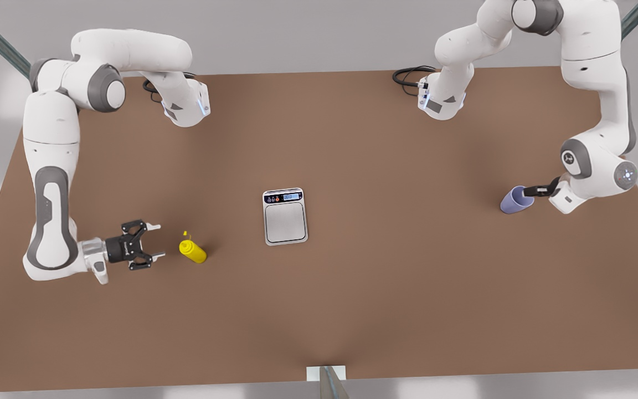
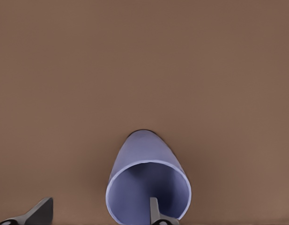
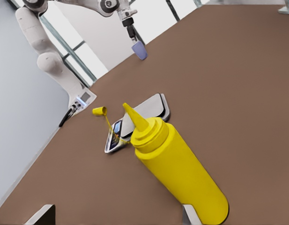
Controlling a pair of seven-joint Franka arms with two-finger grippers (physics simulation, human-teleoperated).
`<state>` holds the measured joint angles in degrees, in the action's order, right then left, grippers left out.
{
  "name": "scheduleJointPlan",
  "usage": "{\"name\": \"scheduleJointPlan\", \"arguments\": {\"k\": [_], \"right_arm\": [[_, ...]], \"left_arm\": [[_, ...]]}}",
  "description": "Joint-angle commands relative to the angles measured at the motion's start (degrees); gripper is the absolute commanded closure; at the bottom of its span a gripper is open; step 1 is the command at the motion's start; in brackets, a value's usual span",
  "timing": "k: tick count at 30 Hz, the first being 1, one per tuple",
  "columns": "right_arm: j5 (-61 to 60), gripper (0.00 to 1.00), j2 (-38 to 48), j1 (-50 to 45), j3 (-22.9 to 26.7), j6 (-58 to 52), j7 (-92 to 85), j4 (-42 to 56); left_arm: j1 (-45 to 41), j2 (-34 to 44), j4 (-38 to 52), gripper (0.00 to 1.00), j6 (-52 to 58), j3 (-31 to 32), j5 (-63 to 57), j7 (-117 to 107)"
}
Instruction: Move cup to the weight, pick up sauce bottle, pour sauce
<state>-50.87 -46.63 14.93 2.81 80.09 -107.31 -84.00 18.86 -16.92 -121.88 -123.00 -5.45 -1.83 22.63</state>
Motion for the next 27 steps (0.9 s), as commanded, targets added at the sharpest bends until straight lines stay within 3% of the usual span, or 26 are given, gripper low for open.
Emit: {"name": "scheduleJointPlan", "arguments": {"k": [1,4,5,6,7,9,17,19,20,22,25,27], "right_arm": [[-5.0,0.0,-0.6,0.4,0.3,1.7,-59.2,0.1],[-9.0,0.0,-3.1,0.5,0.3,1.8,-59.0,0.2],[-10.6,0.0,-3.6,0.5,0.3,1.9,-59.0,0.2],[-11.6,0.0,-3.8,0.4,0.3,2.3,-59.0,0.2],[-13.0,0.0,-4.1,0.4,0.3,2.3,-59.0,0.2],[-15.2,0.0,-5.7,-0.3,0.2,2.9,-59.0,0.5],[-15.5,0.0,-6.9,-1.1,-0.2,3.5,-58.2,0.6],[-15.4,0.0,-7.3,-1.7,-0.3,3.5,-58.3,0.2],[-15.4,0.0,-7.5,-1.9,-0.3,3.4,-58.3,0.1],[-15.4,0.0,-7.8,-2.4,-0.3,3.4,-58.4,-0.2],[-15.2,0.0,-8.2,-2.5,-0.2,3.4,-58.7,-0.6],[-15.1,0.0,-8.4,-2.5,-0.3,3.3,-58.9,-0.6]], "left_arm": [[0.2,-1.9,0.2,0.0,-2.8,0.0,0.1,11.2],[0.3,-3.8,0.2,0.0,-3.9,0.0,0.2,11.2],[0.4,-3.9,0.2,0.16,-3.9,0.0,1.4,11.2],[0.4,-3.9,0.3,0.46,-3.9,0.0,1.5,11.2],[0.4,-3.7,0.3,0.61,-3.8,0.0,1.6,11.2],[0.5,-3.5,0.3,0.79,-3.4,0.0,1.6,11.1],[-3.3,0.2,3.5,0.79,2.9,0.2,1.5,11.0],[-11.4,2.5,9.0,0.79,7.0,0.3,1.5,6.9],[-20.4,0.5,15.7,0.79,11.9,0.4,1.4,-2.5],[-26.9,-0.7,18.9,0.79,12.0,8.2,1.6,-26.5],[-26.8,-4.7,24.9,0.79,12.3,20.2,2.5,-50.3],[-29.7,-11.5,34.1,0.79,12.3,26.4,2.6,-70.9]]}}
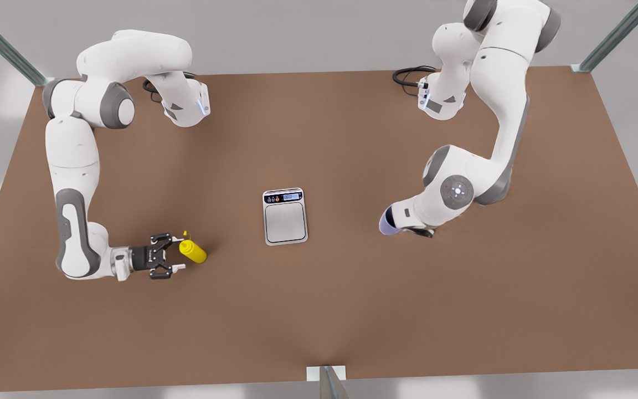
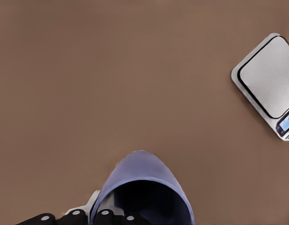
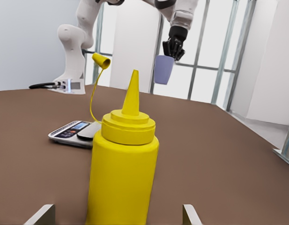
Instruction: Move cup to the weight, pick up sauce bottle, pour sauce
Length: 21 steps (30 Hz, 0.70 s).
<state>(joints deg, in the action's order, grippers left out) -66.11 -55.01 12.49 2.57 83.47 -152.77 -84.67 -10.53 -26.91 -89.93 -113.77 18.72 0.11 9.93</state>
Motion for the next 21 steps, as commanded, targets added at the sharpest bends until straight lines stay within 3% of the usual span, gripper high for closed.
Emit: {"name": "scheduleJointPlan", "arguments": {"k": [1,3,7,14,21], "right_arm": [[0.1,0.0,0.0,-0.1,0.0,-0.1,-13.4,-0.2],[0.1,0.0,-0.1,-0.4,0.0,0.0,-13.4,-0.2],[-0.2,0.0,-0.2,-1.7,0.0,0.1,-13.3,-0.1],[-0.4,0.0,-0.2,-3.1,0.0,1.0,-13.1,-0.1],[-1.1,0.0,-0.3,-4.3,0.0,1.5,-13.0,-0.1]], "left_arm": [[-4.7,-5.2,8.0,0.79,4.2,2.2,0.1,-66.3],[-11.8,-13.2,20.2,0.79,8.1,2.2,-0.6,-71.6],[-21.0,-22.7,33.5,0.79,7.4,-0.8,-0.8,-77.7],[-27.8,-28.7,37.5,0.79,2.1,-5.1,-0.7,-79.0],[-28.4,-30.7,37.3,0.79,0.0,-5.0,-0.7,-78.7]]}}
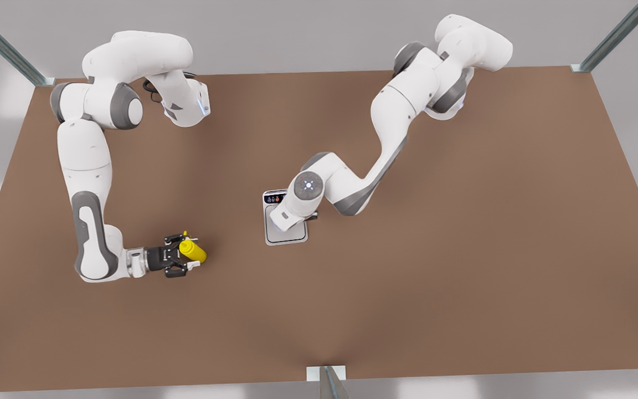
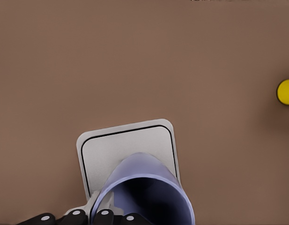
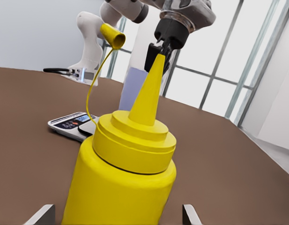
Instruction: Move cup to the weight, pick up sauce bottle, pour sauce
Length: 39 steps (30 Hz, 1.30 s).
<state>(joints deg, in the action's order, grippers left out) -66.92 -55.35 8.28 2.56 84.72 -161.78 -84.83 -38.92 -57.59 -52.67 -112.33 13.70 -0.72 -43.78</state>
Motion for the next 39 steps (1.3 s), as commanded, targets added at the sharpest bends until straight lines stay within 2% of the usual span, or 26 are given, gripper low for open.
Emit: {"name": "scheduleJointPlan", "arguments": {"k": [1,2,3,7,8,9,11,14,16,17,18,19,20,21,22,26,27,29,31,32,36,38,39], "right_arm": [[-0.4,0.02,0.1,-0.3,0.0,0.3,-4.0,0.0],[-0.4,0.06,0.1,-0.3,0.0,0.3,-4.0,0.0],[-0.4,0.12,0.1,-0.4,0.0,0.3,-4.0,0.0],[-0.5,0.43,0.1,-0.7,0.0,0.4,-4.2,0.0],[-0.5,0.45,0.1,-0.7,0.0,0.4,-4.2,0.0],[-0.5,0.45,0.1,-0.7,0.0,0.4,-4.2,0.0],[-0.1,0.45,0.2,-0.5,0.1,0.2,-4.3,0.0],[0.0,0.45,0.8,-0.4,0.3,-1.0,-3.9,0.3],[0.7,0.46,1.8,-0.4,0.3,-1.7,-2.8,0.7],[1.1,0.46,2.9,-0.5,0.3,-1.7,-2.4,1.2],[3.1,0.46,3.7,-0.8,0.3,-1.7,0.8,2.6],[5.1,0.46,5.1,-1.8,0.6,-1.6,4.1,3.7],[8.3,0.46,7.5,-3.4,0.9,-0.8,8.0,4.1],[8.9,0.46,8.7,-7.5,3.5,-0.1,10.5,5.3],[9.2,0.46,9.5,-13.4,8.6,-0.1,13.2,6.2],[10.1,0.46,11.1,-35.7,28.6,0.3,24.2,7.6],[10.3,0.46,10.9,-38.7,32.0,0.2,27.6,9.6],[15.8,0.46,11.1,-40.4,33.5,0.0,35.6,12.0],[16.3,0.46,11.0,-49.2,43.3,-0.7,42.1,12.1],[17.0,0.46,11.0,-52.2,46.1,-0.7,46.3,13.4],[28.2,0.46,10.8,-56.4,46.7,0.1,61.5,20.3],[30.8,0.46,10.3,-61.6,49.9,1.1,69.7,20.4],[32.7,0.46,10.3,-63.1,50.0,2.1,72.8,20.4]], "left_arm": [[0.0,-0.2,-0.2,0.79,-1.3,0.0,0.1,-24.9],[0.0,-0.3,-0.2,0.79,-1.4,0.0,0.1,-24.9],[0.0,-0.4,-0.2,0.71,-1.4,0.0,0.1,-24.7],[0.2,-0.4,-0.3,0.15,-0.9,0.0,0.2,-23.5],[0.4,-0.2,-0.3,0.05,-0.3,0.0,0.2,-23.5],[0.4,0.1,-0.3,0.01,0.5,0.1,0.2,-23.5],[0.4,1.7,-0.2,0.0,3.8,0.6,0.4,-23.9],[1.3,7.1,-0.2,0.0,14.5,0.8,1.0,-24.0],[9.2,18.6,0.0,0.0,33.6,0.8,1.5,-23.6],[17.4,25.1,0.0,0.0,40.7,0.7,0.9,-20.1],[27.3,29.4,0.0,0.0,46.2,0.8,-1.5,-2.7],[30.7,30.5,-0.2,0.0,48.3,1.2,-7.6,17.0],[30.5,30.4,-0.3,0.0,50.9,1.0,-14.3,31.3],[33.5,40.6,-17.9,0.0,43.5,-0.8,-10.6,43.4],[33.6,47.3,-28.9,0.0,36.1,-3.8,-8.3,46.5],[34.8,44.8,-27.8,0.0,38.6,-4.4,-8.0,46.1],[36.7,44.8,-27.8,0.0,38.6,-4.4,-6.0,46.2],[37.0,44.3,-27.8,0.0,40.3,-4.3,-5.6,46.2],[37.1,44.2,-27.8,0.0,41.8,-4.3,-5.8,46.5],[37.2,44.1,-27.8,0.0,41.8,-4.3,-5.7,46.6],[37.1,43.3,-27.8,0.0,41.8,-4.3,-5.8,46.4],[37.1,43.3,-27.8,0.0,41.8,-4.3,-5.9,46.4],[37.1,43.3,-27.8,0.0,41.8,-4.3,-5.9,46.5]]}}
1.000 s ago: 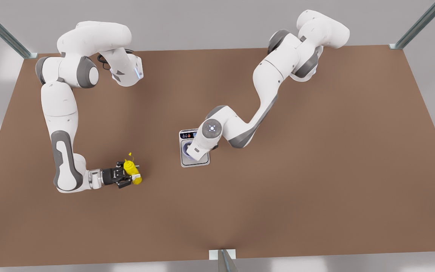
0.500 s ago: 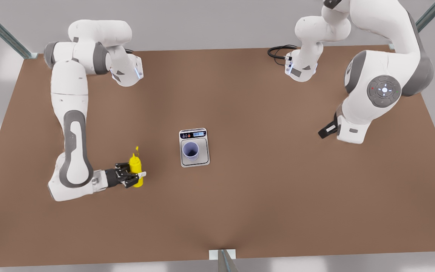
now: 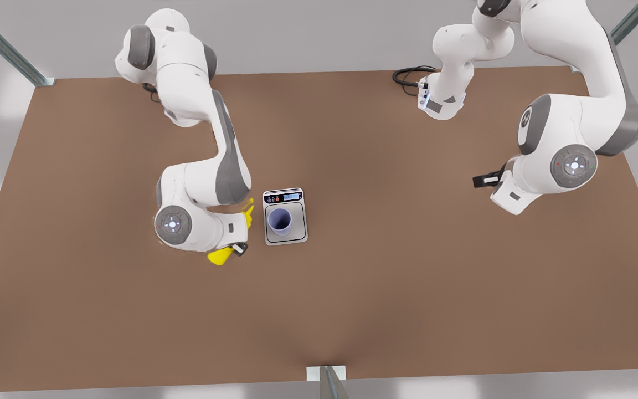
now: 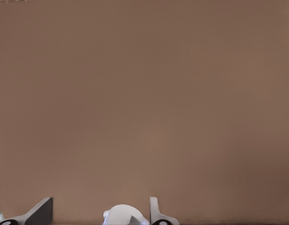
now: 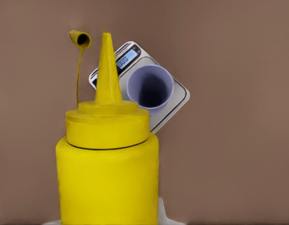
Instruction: Move cup to the weight, pick up sauce bottle, pour sauce
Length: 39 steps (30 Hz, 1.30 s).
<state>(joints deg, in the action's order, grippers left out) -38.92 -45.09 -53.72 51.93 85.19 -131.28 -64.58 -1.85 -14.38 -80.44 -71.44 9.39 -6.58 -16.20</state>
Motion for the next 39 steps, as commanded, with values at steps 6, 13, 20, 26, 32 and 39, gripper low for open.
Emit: {"name": "scheduleJointPlan", "arguments": {"k": [6,13,20,26,32,39], "right_arm": [[13.4,0.46,-2.5,-6.7,0.5,6.3,55.5,2.3],[24.2,0.45,-4.1,-10.6,0.3,8.8,55.5,1.5],[25.9,0.45,-6.6,-12.6,0.1,9.6,55.3,0.4],[29.3,0.45,-6.4,-12.9,0.1,9.6,54.6,-2.0],[32.9,0.45,-6.7,-13.7,0.0,11.8,54.6,-5.5],[33.7,0.45,-6.8,-15.7,-0.1,12.0,54.6,-6.3]], "left_arm": [[0.1,0.1,0.0,0.0,1.0,0.0,0.1,18.9],[0.3,-0.3,-0.1,0.0,1.9,0.0,0.1,19.0],[0.5,-0.4,-0.1,0.0,2.6,0.0,0.1,18.9],[0.6,-0.7,-0.1,0.0,2.6,0.0,0.1,18.9],[0.6,-1.1,-0.1,0.0,3.1,0.0,0.1,18.9],[0.6,-1.4,-0.1,0.0,3.4,0.0,0.1,18.9]]}}
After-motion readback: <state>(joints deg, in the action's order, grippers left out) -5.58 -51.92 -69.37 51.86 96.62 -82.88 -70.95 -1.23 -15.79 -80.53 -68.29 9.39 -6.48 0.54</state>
